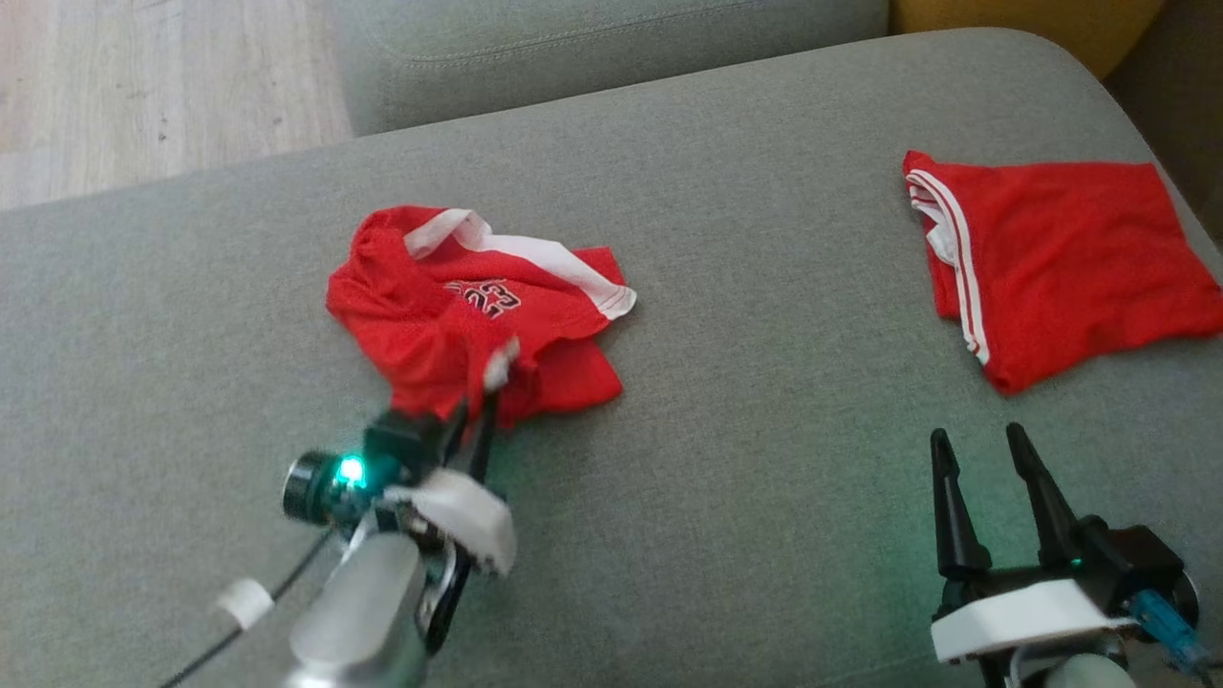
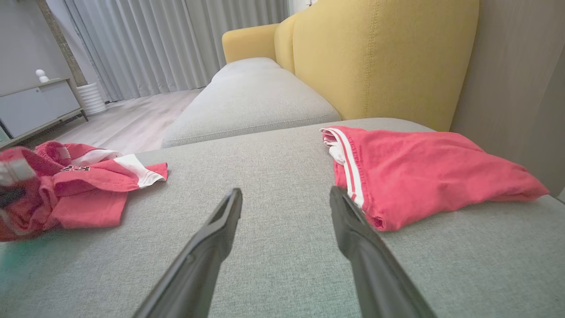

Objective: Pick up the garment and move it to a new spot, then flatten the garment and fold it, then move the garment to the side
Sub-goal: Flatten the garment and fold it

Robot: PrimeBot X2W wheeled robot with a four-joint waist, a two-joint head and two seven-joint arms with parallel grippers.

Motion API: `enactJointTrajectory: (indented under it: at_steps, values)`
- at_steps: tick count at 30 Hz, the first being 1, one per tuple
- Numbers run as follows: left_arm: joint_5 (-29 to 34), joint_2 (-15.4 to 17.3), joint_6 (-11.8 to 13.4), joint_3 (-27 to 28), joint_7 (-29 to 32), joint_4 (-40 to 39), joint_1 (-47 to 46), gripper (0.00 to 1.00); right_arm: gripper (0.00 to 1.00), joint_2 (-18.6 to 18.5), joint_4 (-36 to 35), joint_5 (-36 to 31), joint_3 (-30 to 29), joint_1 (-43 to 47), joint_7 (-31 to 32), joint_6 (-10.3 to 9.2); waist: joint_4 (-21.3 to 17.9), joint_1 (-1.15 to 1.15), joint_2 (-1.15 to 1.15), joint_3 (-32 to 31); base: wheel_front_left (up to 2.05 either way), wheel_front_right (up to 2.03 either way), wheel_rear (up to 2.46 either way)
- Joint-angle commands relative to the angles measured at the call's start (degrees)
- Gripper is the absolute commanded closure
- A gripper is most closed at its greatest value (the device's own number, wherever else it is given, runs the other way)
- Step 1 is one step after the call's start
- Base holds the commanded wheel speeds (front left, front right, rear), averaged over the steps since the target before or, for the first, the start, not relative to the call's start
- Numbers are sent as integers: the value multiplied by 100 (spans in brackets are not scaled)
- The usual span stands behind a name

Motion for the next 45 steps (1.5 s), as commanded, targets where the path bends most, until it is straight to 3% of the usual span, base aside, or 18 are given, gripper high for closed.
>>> enactJointTrajectory:
  at_steps: [1,6,8,10,12,17,22,28,33,39,45]
  values:
    - [-118,-1,-34,255,-89,-251,-377,100,0,-41,-162,37,144,-211,-64,42,-14,0,0,-3,0,0,0]
    - [-1268,-76,-196,580,-149,-953,-634,100,0,-41,-132,64,200,-213,-64,42,-147,0,0,-34,0,0,0]
    - [-1772,-79,-138,484,-174,-1321,-788,100,0,-41,-124,81,240,-222,-64,42,-228,0,0,-46,0,0,0]
    - [-2284,-80,50,368,-224,-1650,-965,100,0,-41,-118,101,287,-242,-64,42,-324,0,0,-41,0,0,0]
    - [-2739,-81,404,146,-324,-2062,-1293,100,0,-41,-109,128,363,-288,-64,42,-485,0,0,-1,0,0,0]
    - [-3339,-82,989,-149,-408,-2618,-1815,100,0,-41,-110,206,441,-331,-65,42,-736,0,0,92,0,0,0]
    - [-3724,-82,1544,-68,-414,-3544,-2082,100,0,-41,-94,269,506,-373,-65,42,-886,0,0,186,0,0,0]
    - [-3936,-82,2002,39,-415,-4464,-1994,100,0,-41,-80,314,538,-422,-65,42,-916,0,0,261,0,0,0]
    - [-3926,-83,2397,442,-415,-5107,-1312,100,0,-41,-97,354,488,-473,-65,42,-740,0,0,379,0,0,0]
    - [-3427,-83,2394,1092,-415,-4799,-70,100,0,-41,-95,315,387,-487,-65,42,-380,0,0,473,0,0,0]
    - [-2960,-83,2116,1902,-416,-4081,772,100,0,-41,-97,214,319,-502,-65,42,32,0,0,514,0,0,0]
